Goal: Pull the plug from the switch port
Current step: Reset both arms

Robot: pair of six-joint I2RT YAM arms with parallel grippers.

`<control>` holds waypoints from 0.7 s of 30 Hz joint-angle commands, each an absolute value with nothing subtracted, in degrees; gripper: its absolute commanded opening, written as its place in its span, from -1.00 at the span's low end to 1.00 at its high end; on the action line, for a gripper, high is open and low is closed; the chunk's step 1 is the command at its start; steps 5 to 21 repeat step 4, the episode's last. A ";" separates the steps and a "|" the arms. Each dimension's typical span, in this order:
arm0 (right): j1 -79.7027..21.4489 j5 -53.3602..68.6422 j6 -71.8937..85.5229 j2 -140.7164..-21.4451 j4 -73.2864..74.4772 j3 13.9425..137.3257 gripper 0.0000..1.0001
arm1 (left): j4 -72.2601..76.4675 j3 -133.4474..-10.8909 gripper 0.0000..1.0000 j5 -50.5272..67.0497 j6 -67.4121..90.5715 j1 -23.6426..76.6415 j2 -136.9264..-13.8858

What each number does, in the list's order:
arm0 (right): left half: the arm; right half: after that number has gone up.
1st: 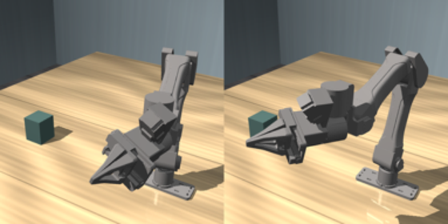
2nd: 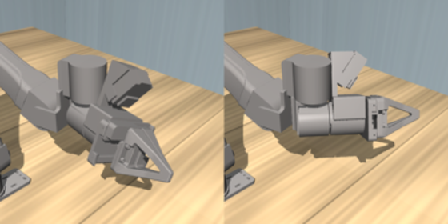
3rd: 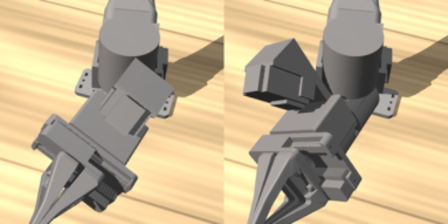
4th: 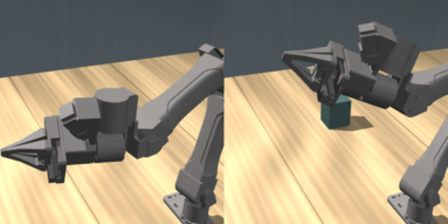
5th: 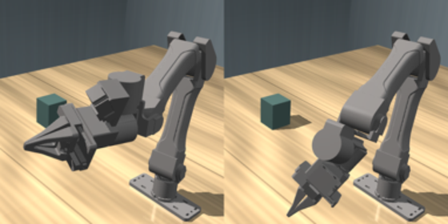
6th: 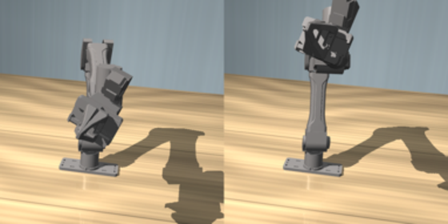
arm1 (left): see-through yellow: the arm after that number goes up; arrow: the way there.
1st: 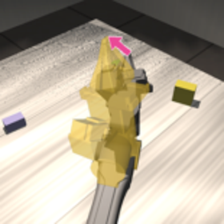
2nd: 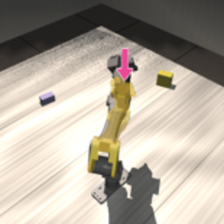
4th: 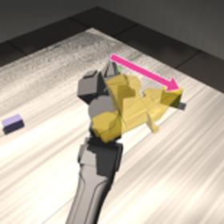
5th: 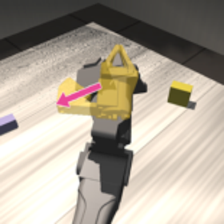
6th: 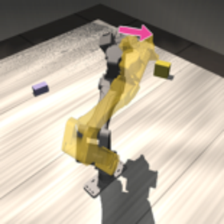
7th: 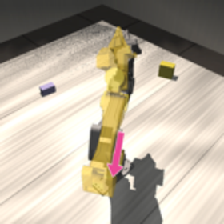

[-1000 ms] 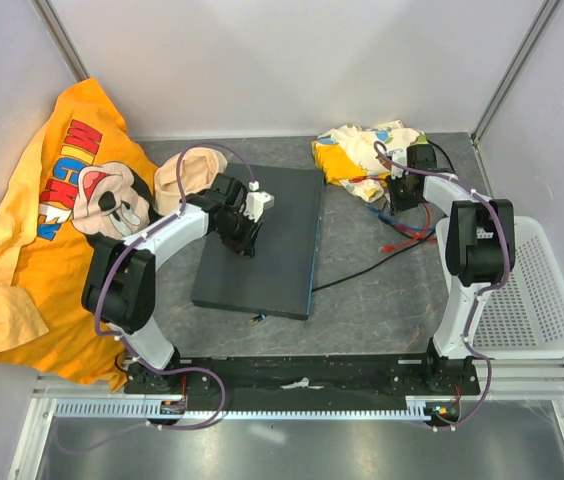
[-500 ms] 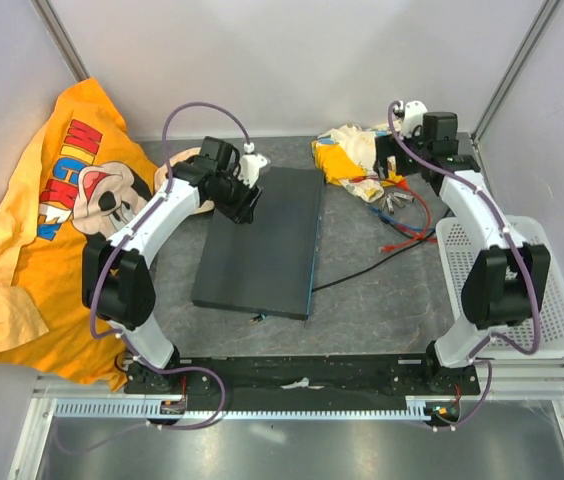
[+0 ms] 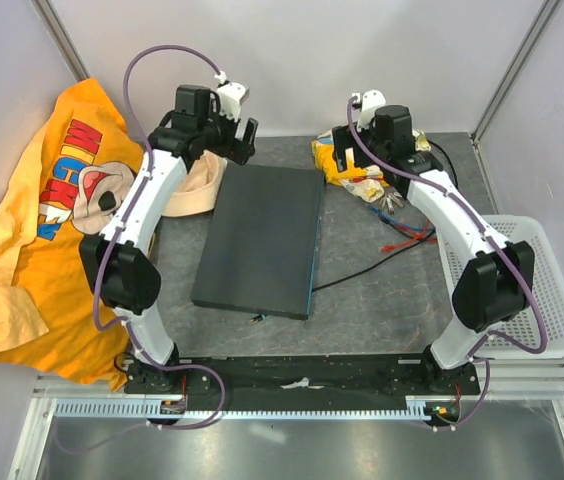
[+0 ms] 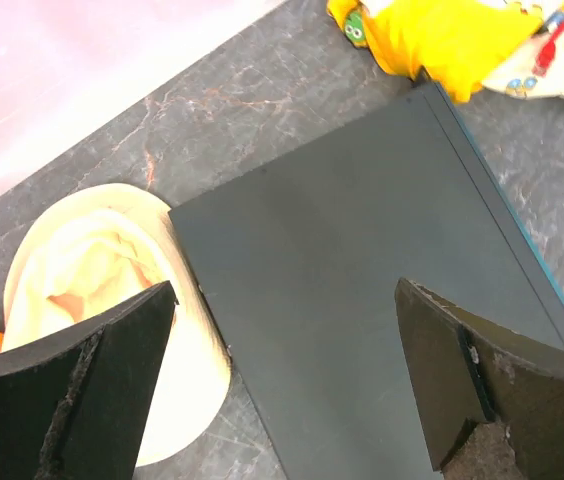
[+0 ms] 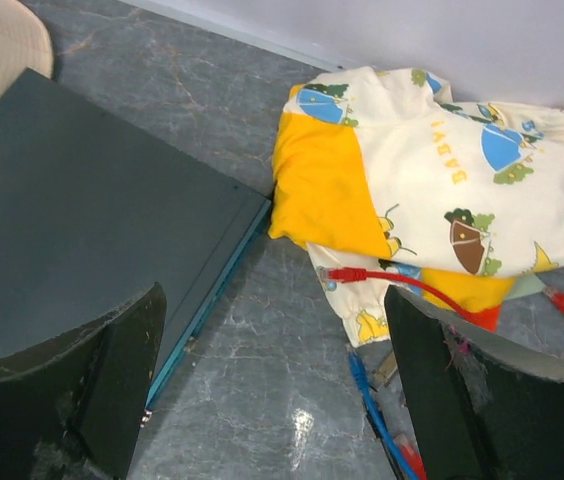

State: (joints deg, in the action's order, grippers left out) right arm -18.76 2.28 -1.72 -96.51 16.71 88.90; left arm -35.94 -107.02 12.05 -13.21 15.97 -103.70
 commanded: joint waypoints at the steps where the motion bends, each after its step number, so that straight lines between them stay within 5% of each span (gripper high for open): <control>1: -21.35 -4.39 -1.50 -96.76 20.29 92.71 0.96 | -31.82 -102.49 0.99 12.66 -7.56 15.38 -99.06; 21: -23.29 -4.66 -3.16 -96.68 21.62 92.82 0.96 | -29.10 -98.45 0.99 13.44 -5.80 15.20 -96.86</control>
